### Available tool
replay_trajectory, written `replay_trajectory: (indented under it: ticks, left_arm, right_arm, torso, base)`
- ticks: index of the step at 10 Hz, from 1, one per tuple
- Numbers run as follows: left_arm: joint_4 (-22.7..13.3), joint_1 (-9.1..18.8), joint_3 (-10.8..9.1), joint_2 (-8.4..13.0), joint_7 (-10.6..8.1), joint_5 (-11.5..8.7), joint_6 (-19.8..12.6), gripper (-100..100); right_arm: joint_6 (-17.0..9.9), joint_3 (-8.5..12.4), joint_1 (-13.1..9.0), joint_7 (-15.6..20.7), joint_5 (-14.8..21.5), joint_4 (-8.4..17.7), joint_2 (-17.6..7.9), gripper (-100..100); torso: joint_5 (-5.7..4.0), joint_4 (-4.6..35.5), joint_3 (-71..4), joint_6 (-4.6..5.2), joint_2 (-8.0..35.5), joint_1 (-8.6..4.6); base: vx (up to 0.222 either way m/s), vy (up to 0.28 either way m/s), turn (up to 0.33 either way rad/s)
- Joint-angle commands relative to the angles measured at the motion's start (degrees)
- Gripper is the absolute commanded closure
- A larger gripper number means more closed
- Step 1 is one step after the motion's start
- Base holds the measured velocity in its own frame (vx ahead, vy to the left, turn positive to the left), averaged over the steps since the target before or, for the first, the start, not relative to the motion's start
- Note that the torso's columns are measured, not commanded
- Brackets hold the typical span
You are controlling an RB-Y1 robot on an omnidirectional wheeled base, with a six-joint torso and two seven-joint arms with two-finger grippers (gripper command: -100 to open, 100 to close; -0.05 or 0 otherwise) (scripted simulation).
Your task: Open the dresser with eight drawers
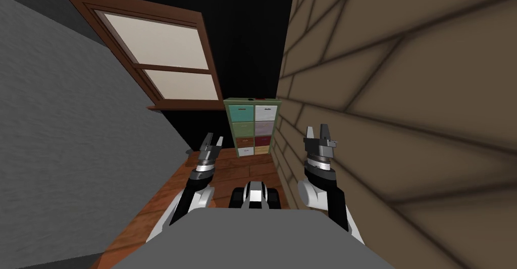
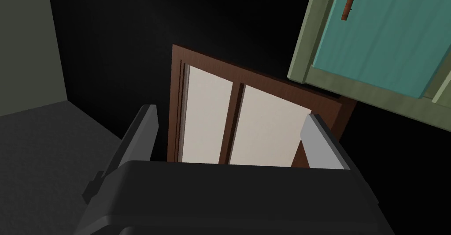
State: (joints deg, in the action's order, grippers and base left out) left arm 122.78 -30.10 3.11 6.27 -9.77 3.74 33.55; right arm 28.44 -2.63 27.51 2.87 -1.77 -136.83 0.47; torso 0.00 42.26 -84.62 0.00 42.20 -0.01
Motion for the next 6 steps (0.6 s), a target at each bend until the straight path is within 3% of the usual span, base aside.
replay_trajectory:
  ticks: [1, 6]
  left_arm:
    - [-3.18, 0.85, -0.37, 2.01, 0.10, -0.35, 0.31, -100]
    - [-9.91, 2.58, -1.13, 3.52, 0.31, -1.05, 1.09, -100]
  right_arm:
    - [0.00, 0.00, 0.00, 0.00, 0.00, 0.00, 0.00, 0]
    - [0.00, 0.00, 0.00, 0.00, 0.00, 0.00, 0.00, 0]
  torso:
    - [0.01, 0.00, 0.01, 0.00, 0.01, 0.04]
    - [0.00, 0.02, 0.05, 0.00, 0.07, -0.01]
  base:
    - [0.113, -0.008, 0.004]
    - [0.123, -0.020, 0.006]
